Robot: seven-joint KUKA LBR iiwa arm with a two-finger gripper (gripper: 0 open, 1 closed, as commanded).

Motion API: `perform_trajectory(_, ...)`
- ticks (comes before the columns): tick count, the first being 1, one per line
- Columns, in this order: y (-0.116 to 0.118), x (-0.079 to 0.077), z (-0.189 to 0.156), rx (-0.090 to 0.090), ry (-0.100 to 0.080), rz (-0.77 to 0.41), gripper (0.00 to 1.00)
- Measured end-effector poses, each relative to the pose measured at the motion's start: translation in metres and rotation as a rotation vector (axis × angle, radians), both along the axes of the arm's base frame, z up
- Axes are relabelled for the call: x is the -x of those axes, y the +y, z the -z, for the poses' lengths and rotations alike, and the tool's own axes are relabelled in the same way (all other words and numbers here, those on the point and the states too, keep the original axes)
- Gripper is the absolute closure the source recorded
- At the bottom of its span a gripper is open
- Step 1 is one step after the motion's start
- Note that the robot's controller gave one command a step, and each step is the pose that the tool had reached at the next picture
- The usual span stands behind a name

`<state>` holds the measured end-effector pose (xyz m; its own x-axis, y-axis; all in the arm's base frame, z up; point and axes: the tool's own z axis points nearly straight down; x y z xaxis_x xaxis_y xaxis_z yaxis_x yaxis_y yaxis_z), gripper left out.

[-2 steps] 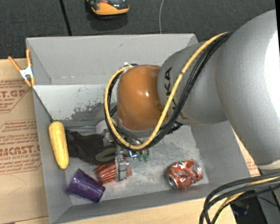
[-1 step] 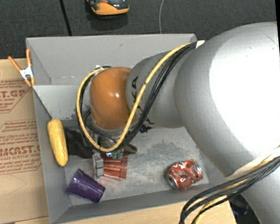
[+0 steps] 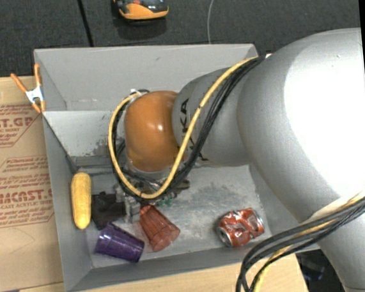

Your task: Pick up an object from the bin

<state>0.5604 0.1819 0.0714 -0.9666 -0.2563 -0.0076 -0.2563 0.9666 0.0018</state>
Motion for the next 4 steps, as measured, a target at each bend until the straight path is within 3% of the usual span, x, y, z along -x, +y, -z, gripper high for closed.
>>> perform_trajectory(1, -0.001, 0.001, 0.0, 0.001, 0.001, -0.001, 1.0)
perform_trajectory(2, -0.008, 0.004, -0.035, 0.005, 0.013, -0.019, 1.0)
perform_trajectory(3, -0.016, -0.004, -0.094, 0.003, 0.002, -0.037, 1.0)
perform_trajectory(4, -0.016, -0.009, -0.105, 0.007, 0.017, -0.052, 1.0)
